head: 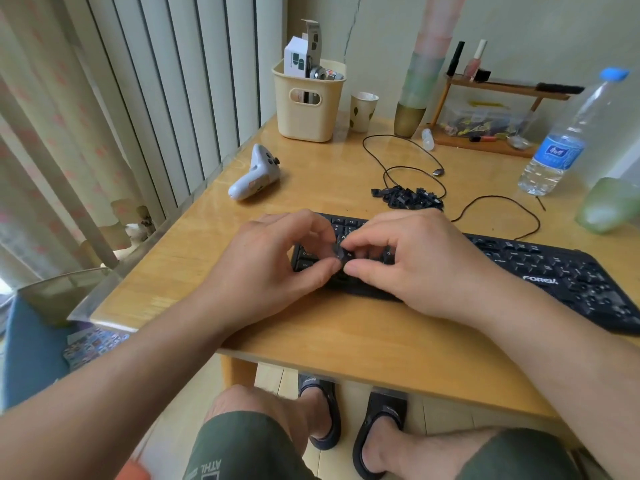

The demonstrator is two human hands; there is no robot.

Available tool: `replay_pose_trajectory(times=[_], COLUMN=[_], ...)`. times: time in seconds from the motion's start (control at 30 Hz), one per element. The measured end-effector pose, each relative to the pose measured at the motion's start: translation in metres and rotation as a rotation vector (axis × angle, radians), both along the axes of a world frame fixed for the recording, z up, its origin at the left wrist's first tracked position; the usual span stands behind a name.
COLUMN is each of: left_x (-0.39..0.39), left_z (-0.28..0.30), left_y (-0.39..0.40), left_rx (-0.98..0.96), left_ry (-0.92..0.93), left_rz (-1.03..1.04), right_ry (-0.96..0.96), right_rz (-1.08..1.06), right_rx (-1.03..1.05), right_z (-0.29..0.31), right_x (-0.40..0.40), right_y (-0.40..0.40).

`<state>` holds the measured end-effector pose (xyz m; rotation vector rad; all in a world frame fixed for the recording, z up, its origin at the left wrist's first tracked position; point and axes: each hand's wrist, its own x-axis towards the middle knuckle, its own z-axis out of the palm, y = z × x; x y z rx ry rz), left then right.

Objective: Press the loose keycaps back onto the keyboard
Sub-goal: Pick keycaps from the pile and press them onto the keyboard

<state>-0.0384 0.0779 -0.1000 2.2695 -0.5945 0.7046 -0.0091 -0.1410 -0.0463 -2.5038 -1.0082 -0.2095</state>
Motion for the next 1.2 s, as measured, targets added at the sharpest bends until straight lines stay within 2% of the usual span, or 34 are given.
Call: replay_pose_trajectory(times=[0.13,0.27,0.67,0.87,1.0,1.2], left_x=[0.005,0.009,0.008,0.006,0.006,0.009], left_z=[-0.001,-0.003,-0.003,-0.003,-0.003,-0.006], left_y=[0.0,0.001,0.001,0.0,0.0,0.0], left_rx=[0.06,0.097,0.145,0.18,0.255,0.264], left_ry=[0.055,0.092,0.115,0.082,0.051,0.04], left_rz=[0.119,0.184,0.174,0.151,0.061,0.026], right_ry=[0.092,0.077,0.116,0.144,0.17,0.066], right_rz=[-0.116,-0.122,-0.175,-0.193,-0.218,-0.135], right_rx=[-0.09,-0.215,-0.349,-0.294,-0.183,-0.016], right_z=[0.01,0.004,0.012,0.004,-0.007,-0.028], right_x=[0.004,0.001,0.004,0.006,0.006,-0.002], right_y=[-0.002,0.007,0.03,0.031,0.023,0.009])
